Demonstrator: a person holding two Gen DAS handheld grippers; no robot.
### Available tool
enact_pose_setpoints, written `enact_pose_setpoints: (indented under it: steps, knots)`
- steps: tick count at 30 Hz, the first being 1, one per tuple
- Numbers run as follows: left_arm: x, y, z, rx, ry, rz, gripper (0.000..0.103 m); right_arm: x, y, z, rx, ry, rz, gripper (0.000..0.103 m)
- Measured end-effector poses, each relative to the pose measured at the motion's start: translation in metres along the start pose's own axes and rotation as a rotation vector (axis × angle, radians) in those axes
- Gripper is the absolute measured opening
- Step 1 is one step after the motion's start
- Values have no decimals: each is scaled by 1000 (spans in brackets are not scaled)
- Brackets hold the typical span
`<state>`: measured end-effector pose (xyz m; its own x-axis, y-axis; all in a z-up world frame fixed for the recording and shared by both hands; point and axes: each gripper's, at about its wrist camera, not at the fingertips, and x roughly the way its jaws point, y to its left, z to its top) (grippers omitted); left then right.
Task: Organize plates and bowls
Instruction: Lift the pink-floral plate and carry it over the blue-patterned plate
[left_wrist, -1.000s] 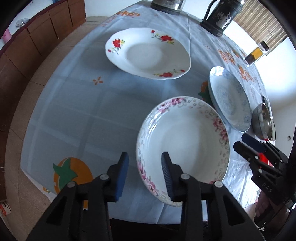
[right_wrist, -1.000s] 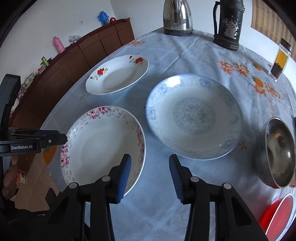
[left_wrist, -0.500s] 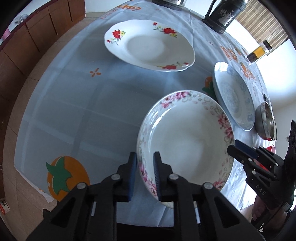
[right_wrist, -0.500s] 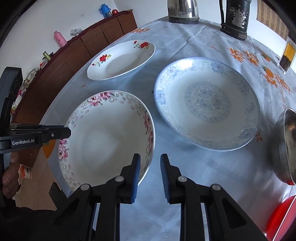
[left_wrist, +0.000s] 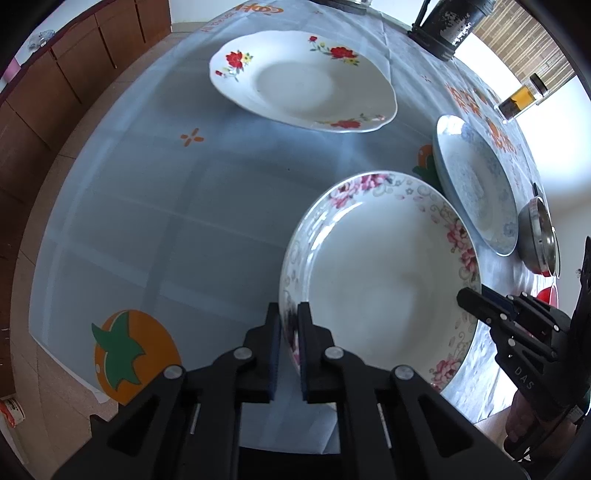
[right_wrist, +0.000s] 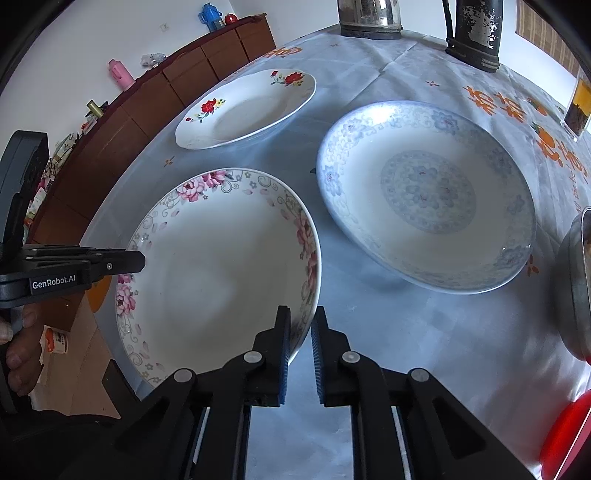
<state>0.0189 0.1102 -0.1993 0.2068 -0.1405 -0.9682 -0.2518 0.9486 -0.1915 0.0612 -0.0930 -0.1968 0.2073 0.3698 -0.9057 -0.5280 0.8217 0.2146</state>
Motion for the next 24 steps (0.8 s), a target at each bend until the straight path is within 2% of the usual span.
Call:
enact_pose_setpoints:
  steps: [11, 24]
  knots:
    - [-5, 0, -3, 0, -13, 4, 5, -2, 0, -1, -11, -3, 2, 12]
    - [-24, -12, 2, 34, -62, 18, 5, -22, 0, 2, -18, -59, -9, 12]
